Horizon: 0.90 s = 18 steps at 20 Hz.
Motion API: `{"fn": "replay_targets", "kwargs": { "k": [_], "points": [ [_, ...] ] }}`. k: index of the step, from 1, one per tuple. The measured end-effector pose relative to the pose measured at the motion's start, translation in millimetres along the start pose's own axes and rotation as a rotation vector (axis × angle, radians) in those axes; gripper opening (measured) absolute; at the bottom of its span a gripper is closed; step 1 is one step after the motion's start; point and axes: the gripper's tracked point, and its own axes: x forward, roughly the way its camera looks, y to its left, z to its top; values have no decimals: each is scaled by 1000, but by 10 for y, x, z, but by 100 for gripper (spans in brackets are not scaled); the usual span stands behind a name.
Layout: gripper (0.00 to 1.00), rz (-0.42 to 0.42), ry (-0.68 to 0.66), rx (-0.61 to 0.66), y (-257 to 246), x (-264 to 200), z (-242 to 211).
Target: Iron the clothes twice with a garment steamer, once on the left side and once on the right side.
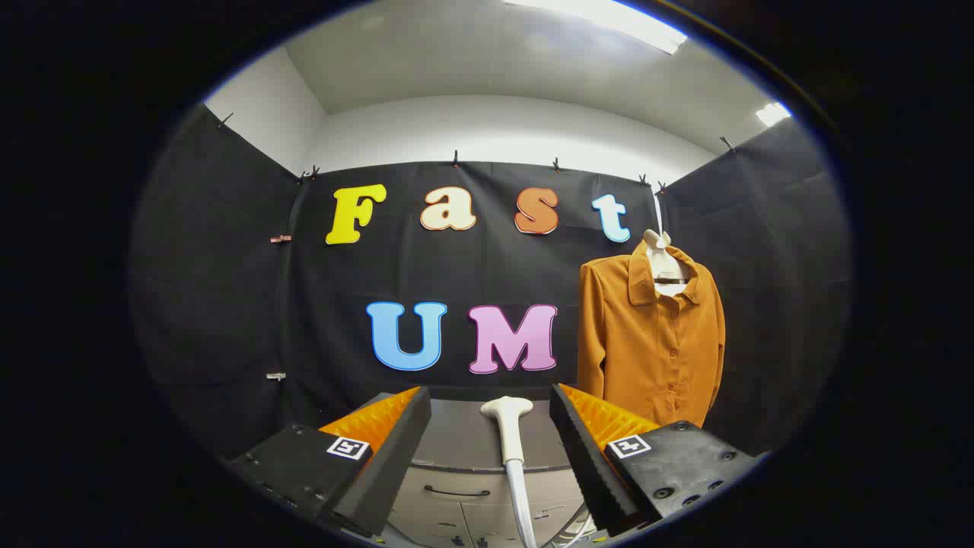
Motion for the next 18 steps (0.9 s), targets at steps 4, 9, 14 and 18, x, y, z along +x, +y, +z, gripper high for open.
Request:
{"fn": "replay_targets", "kwargs": {
  "k": [4, 9, 14, 18],
  "points": [
    [98, -8, 14, 14, -39, 45, -33],
    [98, -3, 18, -1, -24, 88, -48],
    [98, -2, 30, -21, -5, 125, -89],
    [98, -3, 31, -23, 3, 136, -88]
  ]
}}
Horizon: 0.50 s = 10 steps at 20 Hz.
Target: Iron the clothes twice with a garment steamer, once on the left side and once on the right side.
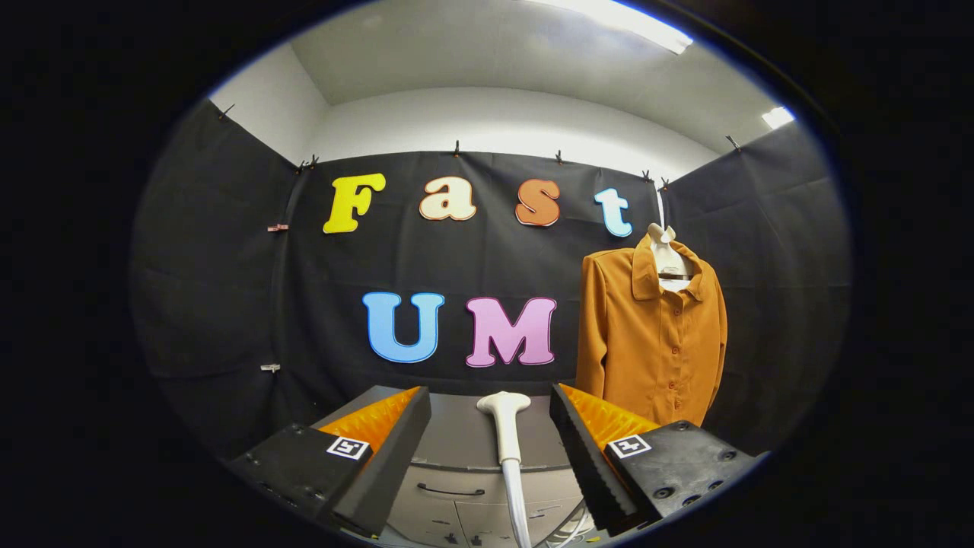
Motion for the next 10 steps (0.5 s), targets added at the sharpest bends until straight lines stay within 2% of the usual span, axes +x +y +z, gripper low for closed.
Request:
{"fn": "replay_targets", "kwargs": {
  "k": [10],
  "points": [
    [98, -11, 15, -15, 104, 43, -57]
  ]
}}
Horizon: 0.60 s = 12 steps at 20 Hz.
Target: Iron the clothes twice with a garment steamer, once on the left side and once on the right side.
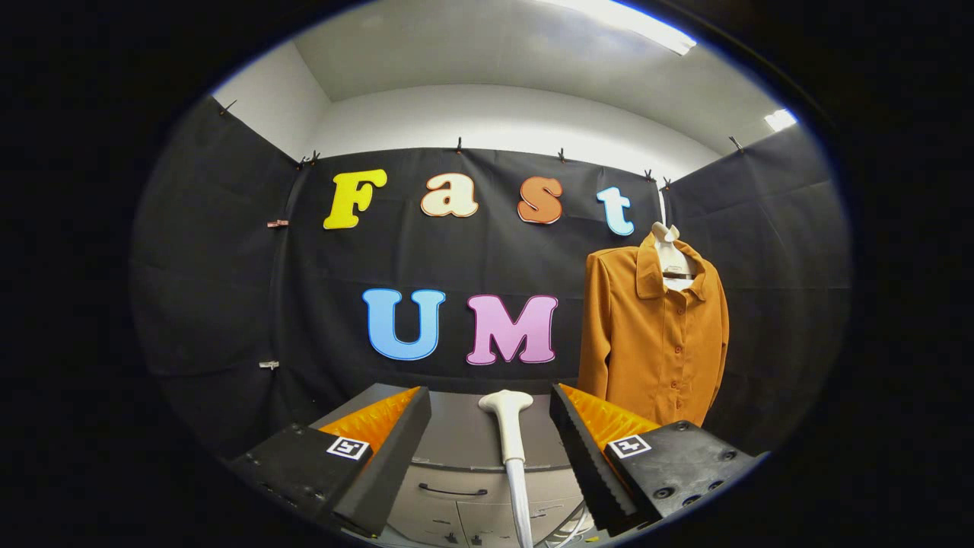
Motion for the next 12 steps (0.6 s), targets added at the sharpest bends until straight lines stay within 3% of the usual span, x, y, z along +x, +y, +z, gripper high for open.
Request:
{"fn": "replay_targets", "kwargs": {
  "k": [12],
  "points": [
    [98, -81, 37, -8, 169, 17, -185]
  ]
}}
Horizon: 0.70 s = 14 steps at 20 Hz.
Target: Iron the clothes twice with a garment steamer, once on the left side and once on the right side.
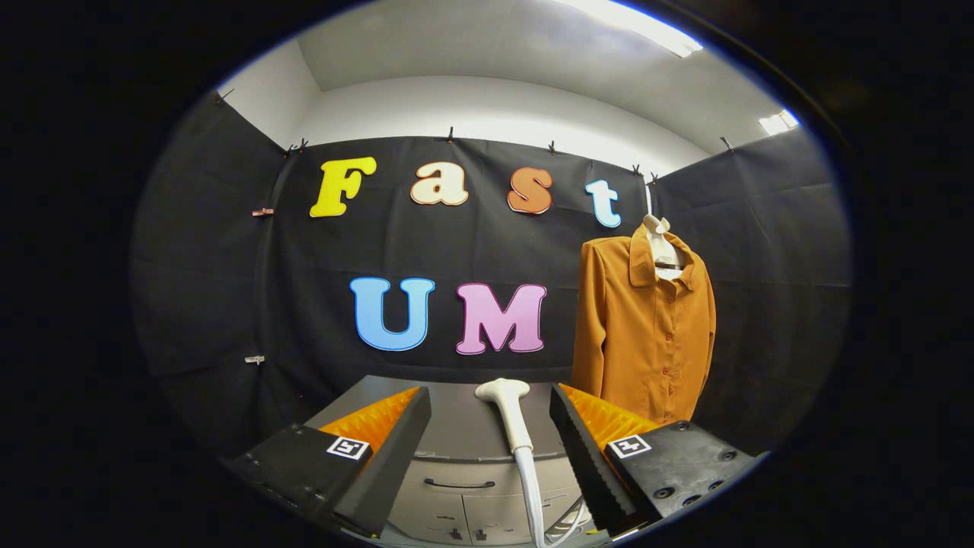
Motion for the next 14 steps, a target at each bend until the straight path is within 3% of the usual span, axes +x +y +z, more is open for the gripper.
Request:
{"fn": "replay_targets", "kwargs": {
  "k": [7, 14],
  "points": [
    [98, -13, 32, -10, -26, 223, -118],
    [98, 15, 90, -10, -135, 908, -348]
  ]
}}
